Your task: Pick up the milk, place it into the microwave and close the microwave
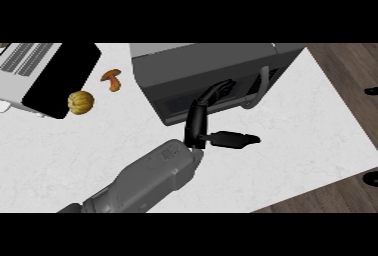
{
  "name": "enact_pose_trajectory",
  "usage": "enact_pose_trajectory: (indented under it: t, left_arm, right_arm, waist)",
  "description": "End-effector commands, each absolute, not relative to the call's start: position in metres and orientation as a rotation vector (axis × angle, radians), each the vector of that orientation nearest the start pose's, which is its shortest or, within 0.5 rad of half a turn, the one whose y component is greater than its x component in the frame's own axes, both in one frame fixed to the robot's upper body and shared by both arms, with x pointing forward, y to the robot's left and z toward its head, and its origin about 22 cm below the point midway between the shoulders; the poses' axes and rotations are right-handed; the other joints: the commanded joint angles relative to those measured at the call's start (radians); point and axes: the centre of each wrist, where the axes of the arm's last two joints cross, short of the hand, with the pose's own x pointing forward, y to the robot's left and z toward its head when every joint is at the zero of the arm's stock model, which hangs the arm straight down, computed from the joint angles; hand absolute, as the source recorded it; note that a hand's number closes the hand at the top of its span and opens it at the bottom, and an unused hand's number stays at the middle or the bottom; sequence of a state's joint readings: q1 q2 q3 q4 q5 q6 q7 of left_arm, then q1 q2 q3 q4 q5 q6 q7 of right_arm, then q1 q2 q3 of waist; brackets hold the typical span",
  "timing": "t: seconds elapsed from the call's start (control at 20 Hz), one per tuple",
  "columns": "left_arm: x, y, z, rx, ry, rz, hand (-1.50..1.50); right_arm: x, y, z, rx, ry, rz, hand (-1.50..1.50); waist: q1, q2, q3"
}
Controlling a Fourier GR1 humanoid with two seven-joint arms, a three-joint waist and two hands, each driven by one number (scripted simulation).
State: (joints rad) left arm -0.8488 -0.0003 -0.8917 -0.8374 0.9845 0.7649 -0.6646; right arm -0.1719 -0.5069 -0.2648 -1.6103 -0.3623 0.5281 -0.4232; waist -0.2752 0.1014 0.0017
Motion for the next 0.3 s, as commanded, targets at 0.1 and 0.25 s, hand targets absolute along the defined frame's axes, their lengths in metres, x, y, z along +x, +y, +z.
enact_pose_trajectory:
  t: [0.1,0.25]
  left_arm:
    - [0.3432,0.0104,0.0261,-0.07,-1.845,0.033,-1.5]
    - [0.3437,0.0112,0.0245,-0.061,-1.85,0.035,-1.5]
  right_arm:
    - [0.277,-0.3811,0.1252,0.319,-2.206,0.401,-1.5]
    - [0.2793,-0.3904,0.1322,0.311,-2.206,0.406,-1.5]
  waist:
    - [-0.004,0.01,-0.002]
    - [-0.009,0.007,-0.002]
